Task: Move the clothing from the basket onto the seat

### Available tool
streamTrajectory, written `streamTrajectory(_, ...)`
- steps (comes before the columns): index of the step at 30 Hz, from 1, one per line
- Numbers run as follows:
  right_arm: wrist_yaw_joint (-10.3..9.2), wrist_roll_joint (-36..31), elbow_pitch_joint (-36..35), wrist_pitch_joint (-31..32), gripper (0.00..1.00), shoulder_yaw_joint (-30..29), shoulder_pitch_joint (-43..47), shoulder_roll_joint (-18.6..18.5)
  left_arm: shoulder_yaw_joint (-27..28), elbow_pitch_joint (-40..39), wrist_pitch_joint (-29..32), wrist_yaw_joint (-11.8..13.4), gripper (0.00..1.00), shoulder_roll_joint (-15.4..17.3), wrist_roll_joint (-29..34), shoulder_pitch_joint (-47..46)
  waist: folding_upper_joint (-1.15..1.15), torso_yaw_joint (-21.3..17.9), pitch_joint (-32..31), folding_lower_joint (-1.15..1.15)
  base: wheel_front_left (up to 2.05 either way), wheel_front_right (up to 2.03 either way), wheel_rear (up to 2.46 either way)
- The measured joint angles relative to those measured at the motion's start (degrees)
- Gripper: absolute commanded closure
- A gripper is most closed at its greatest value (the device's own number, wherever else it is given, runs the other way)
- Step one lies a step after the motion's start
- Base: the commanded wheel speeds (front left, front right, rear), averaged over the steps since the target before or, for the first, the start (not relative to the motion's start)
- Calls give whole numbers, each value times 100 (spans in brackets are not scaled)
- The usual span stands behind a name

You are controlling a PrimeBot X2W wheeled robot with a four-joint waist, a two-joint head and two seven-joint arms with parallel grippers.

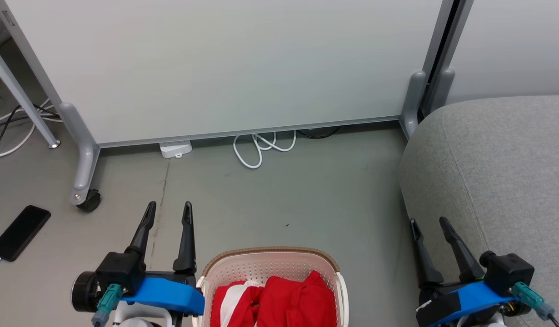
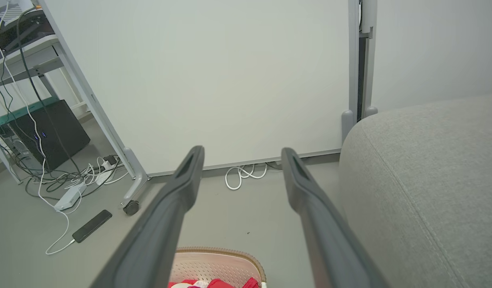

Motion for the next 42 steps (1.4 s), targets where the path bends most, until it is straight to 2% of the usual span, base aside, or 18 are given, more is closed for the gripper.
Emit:
streamTrajectory(25, 2, -892, 179, -274, 0, 49, -3, -8, 65, 70, -263, -268, 0, -153, 900, -2, 0, 36, -6, 0, 0, 0, 0)
streamTrajectory(42, 2, -837, 307, -280, 0, 30, -8, -10, 188, 154, -268, -385, 0, -211, 912, -2, 0, 41, -25, 0, 0, 0, 0)
